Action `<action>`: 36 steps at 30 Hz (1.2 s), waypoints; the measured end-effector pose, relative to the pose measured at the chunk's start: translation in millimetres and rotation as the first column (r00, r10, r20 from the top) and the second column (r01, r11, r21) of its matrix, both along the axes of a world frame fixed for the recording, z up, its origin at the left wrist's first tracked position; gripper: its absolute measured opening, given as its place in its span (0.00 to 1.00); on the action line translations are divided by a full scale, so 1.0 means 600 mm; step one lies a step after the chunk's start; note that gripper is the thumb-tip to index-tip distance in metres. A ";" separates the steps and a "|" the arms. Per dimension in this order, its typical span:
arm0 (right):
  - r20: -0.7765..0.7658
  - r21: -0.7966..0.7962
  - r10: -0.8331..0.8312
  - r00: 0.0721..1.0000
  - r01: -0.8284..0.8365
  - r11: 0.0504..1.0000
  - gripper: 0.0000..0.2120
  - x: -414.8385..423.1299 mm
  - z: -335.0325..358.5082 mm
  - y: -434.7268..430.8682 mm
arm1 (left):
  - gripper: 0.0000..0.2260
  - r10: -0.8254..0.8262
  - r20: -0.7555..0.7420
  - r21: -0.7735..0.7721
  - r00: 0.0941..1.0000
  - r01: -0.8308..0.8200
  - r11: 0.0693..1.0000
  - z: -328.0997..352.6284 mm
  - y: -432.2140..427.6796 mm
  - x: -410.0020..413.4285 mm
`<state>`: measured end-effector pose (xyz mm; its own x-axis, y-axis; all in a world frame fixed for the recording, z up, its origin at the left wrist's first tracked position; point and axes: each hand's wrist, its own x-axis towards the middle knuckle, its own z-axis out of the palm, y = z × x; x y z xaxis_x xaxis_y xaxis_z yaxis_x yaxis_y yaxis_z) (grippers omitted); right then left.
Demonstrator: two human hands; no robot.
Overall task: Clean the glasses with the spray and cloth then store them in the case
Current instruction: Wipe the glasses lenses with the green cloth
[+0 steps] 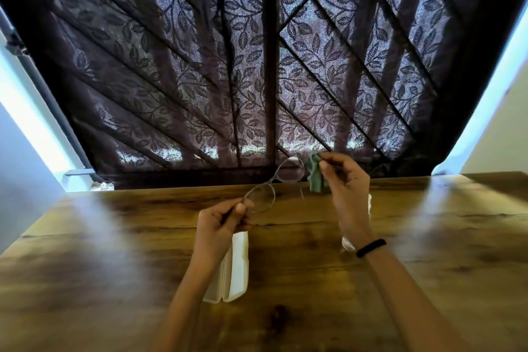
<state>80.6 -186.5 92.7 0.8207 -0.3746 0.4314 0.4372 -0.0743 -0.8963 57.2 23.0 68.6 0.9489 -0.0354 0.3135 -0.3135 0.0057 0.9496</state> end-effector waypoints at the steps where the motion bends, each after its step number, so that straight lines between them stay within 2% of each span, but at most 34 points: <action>1: 0.010 -0.029 0.016 1.000 -0.015 0.999 0.09 0.003 0.004 0.002 | 0.13 -0.016 -0.005 0.000 1.000 0.016 1.000 0.002 -0.001 -0.002; 5: 0.014 -0.133 0.091 0.996 -0.089 0.987 0.15 0.010 0.003 0.014 | 0.12 -0.073 -0.025 -0.027 0.997 0.072 0.997 0.010 -0.001 -0.005; 10: -0.005 -0.164 0.133 0.991 -0.132 0.978 0.12 0.015 -0.002 0.011 | 0.08 -0.134 -0.072 -0.141 0.988 0.123 0.982 0.008 0.009 -0.009; 14: -0.013 -0.223 0.067 0.998 -0.068 0.973 0.12 0.023 -0.015 0.009 | 0.09 -0.156 -0.102 -0.225 0.982 0.130 0.966 0.008 0.007 -0.009; 21: -0.169 -0.232 -0.074 0.983 0.033 0.972 0.08 0.015 -0.083 0.004 | 0.10 -0.159 -0.085 -0.342 0.984 0.121 0.932 0.016 0.002 -0.006; 25: -0.247 -0.160 -0.041 0.968 0.001 0.987 0.08 0.001 -0.113 0.014 | 0.10 -0.154 -0.080 -0.348 0.985 0.117 0.930 0.016 -0.001 -0.004; 29: -0.283 -0.159 -0.056 0.958 0.010 0.987 0.08 -0.001 -0.125 0.014 | 0.09 -0.144 -0.104 -0.325 0.984 0.103 0.940 0.012 0.004 -0.004; 36: -0.159 -0.278 -0.113 0.981 0.065 0.958 0.10 0.021 -0.074 0.000 | 0.08 -0.177 -0.141 -0.202 0.974 0.146 0.968 0.013 0.017 -0.001</action>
